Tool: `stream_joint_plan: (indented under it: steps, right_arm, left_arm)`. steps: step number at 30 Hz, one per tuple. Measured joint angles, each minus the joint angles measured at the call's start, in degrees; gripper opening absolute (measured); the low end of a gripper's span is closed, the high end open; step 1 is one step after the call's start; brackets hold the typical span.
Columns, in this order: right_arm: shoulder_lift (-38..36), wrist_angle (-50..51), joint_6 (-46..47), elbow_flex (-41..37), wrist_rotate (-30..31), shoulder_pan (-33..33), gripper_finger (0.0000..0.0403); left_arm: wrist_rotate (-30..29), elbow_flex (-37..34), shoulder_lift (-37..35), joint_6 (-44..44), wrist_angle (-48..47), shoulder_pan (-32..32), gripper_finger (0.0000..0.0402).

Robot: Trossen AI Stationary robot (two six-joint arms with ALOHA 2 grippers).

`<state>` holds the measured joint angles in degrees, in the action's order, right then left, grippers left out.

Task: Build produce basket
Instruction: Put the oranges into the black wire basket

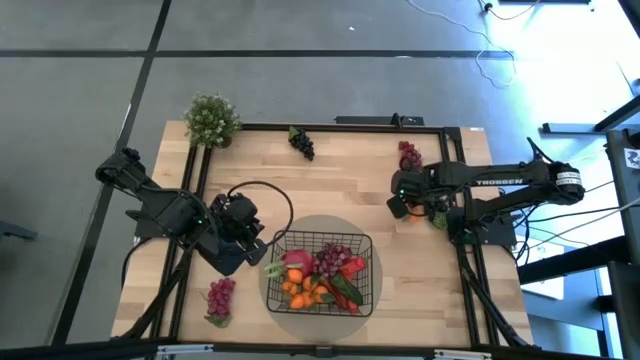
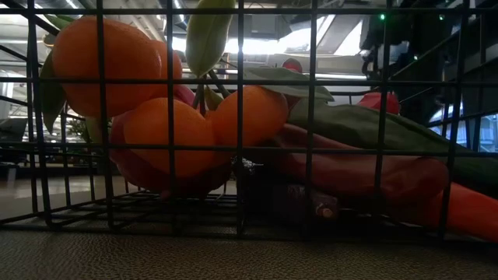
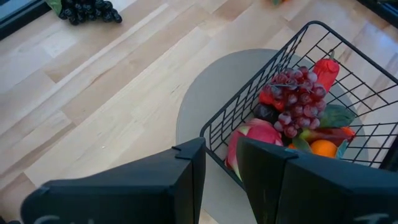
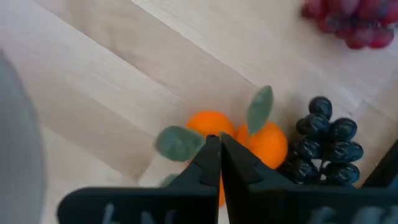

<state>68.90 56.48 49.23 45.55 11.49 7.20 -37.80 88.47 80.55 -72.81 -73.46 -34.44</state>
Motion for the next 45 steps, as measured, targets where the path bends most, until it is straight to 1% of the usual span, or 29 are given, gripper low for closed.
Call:
stream_joint_plan:
  steps: [9, 14, 16, 18, 21, 23, 26, 32, 35, 39, 45]
  right_arm:
    - [0.00, 3.16, -2.00, 10.54, 1.00, -2.53, 0.0000]
    - [-0.05, 5.54, -3.05, 15.43, 2.76, -4.15, 0.0000]
    - [-0.07, 5.63, -3.03, 16.39, 1.74, -4.15, 0.0000]
    - [-0.07, 5.52, -3.01, 16.87, -0.77, -4.13, 0.0000]
    - [-0.07, 5.32, -3.16, 16.91, -5.24, -4.08, 0.0000]
    - [-0.07, 5.51, -3.35, 16.91, -7.07, -4.10, 0.0002]
    - [-0.07, 7.29, -3.45, 16.91, -7.17, -4.08, 0.0017]
    - [-0.07, 11.93, -2.94, 16.90, -7.11, -4.08, 0.0075]
    - [-0.09, 12.86, 1.43, 15.23, -7.09, -4.08, 0.0095]
    - [-0.04, 11.16, 5.52, 11.24, -6.13, -4.04, 0.0101]
    - [0.01, 9.51, 6.02, 6.20, -5.10, -2.91, 0.0102]
  left_arm:
    - [0.02, 0.00, 0.00, -0.03, 0.01, -1.09, 0.0078]
    - [0.02, 0.00, 0.00, -0.16, 0.03, -1.42, 0.0078]
    - [0.02, 0.00, 0.00, -0.16, 0.05, -1.40, 0.0078]
    - [0.02, 0.00, 0.00, -0.12, 0.04, -1.40, 0.0078]
    - [0.00, 0.00, 0.00, -0.12, 0.03, -1.40, 0.0078]
    - [0.01, 0.00, 0.00, -0.10, 0.04, -1.40, 0.0078]
    - [0.00, 0.00, 0.00, -0.09, 0.03, -1.40, 0.0078]
    - [0.01, 0.00, 0.00, -0.08, 0.03, -1.40, 0.0078]
    - [0.00, 0.00, 0.00, -0.05, 0.03, -1.38, 0.0078]
    - [0.00, 0.00, 0.00, -0.03, 0.01, -1.38, 0.0078]
    - [0.00, 0.00, 0.00, -0.01, 0.01, -1.38, 0.0078]
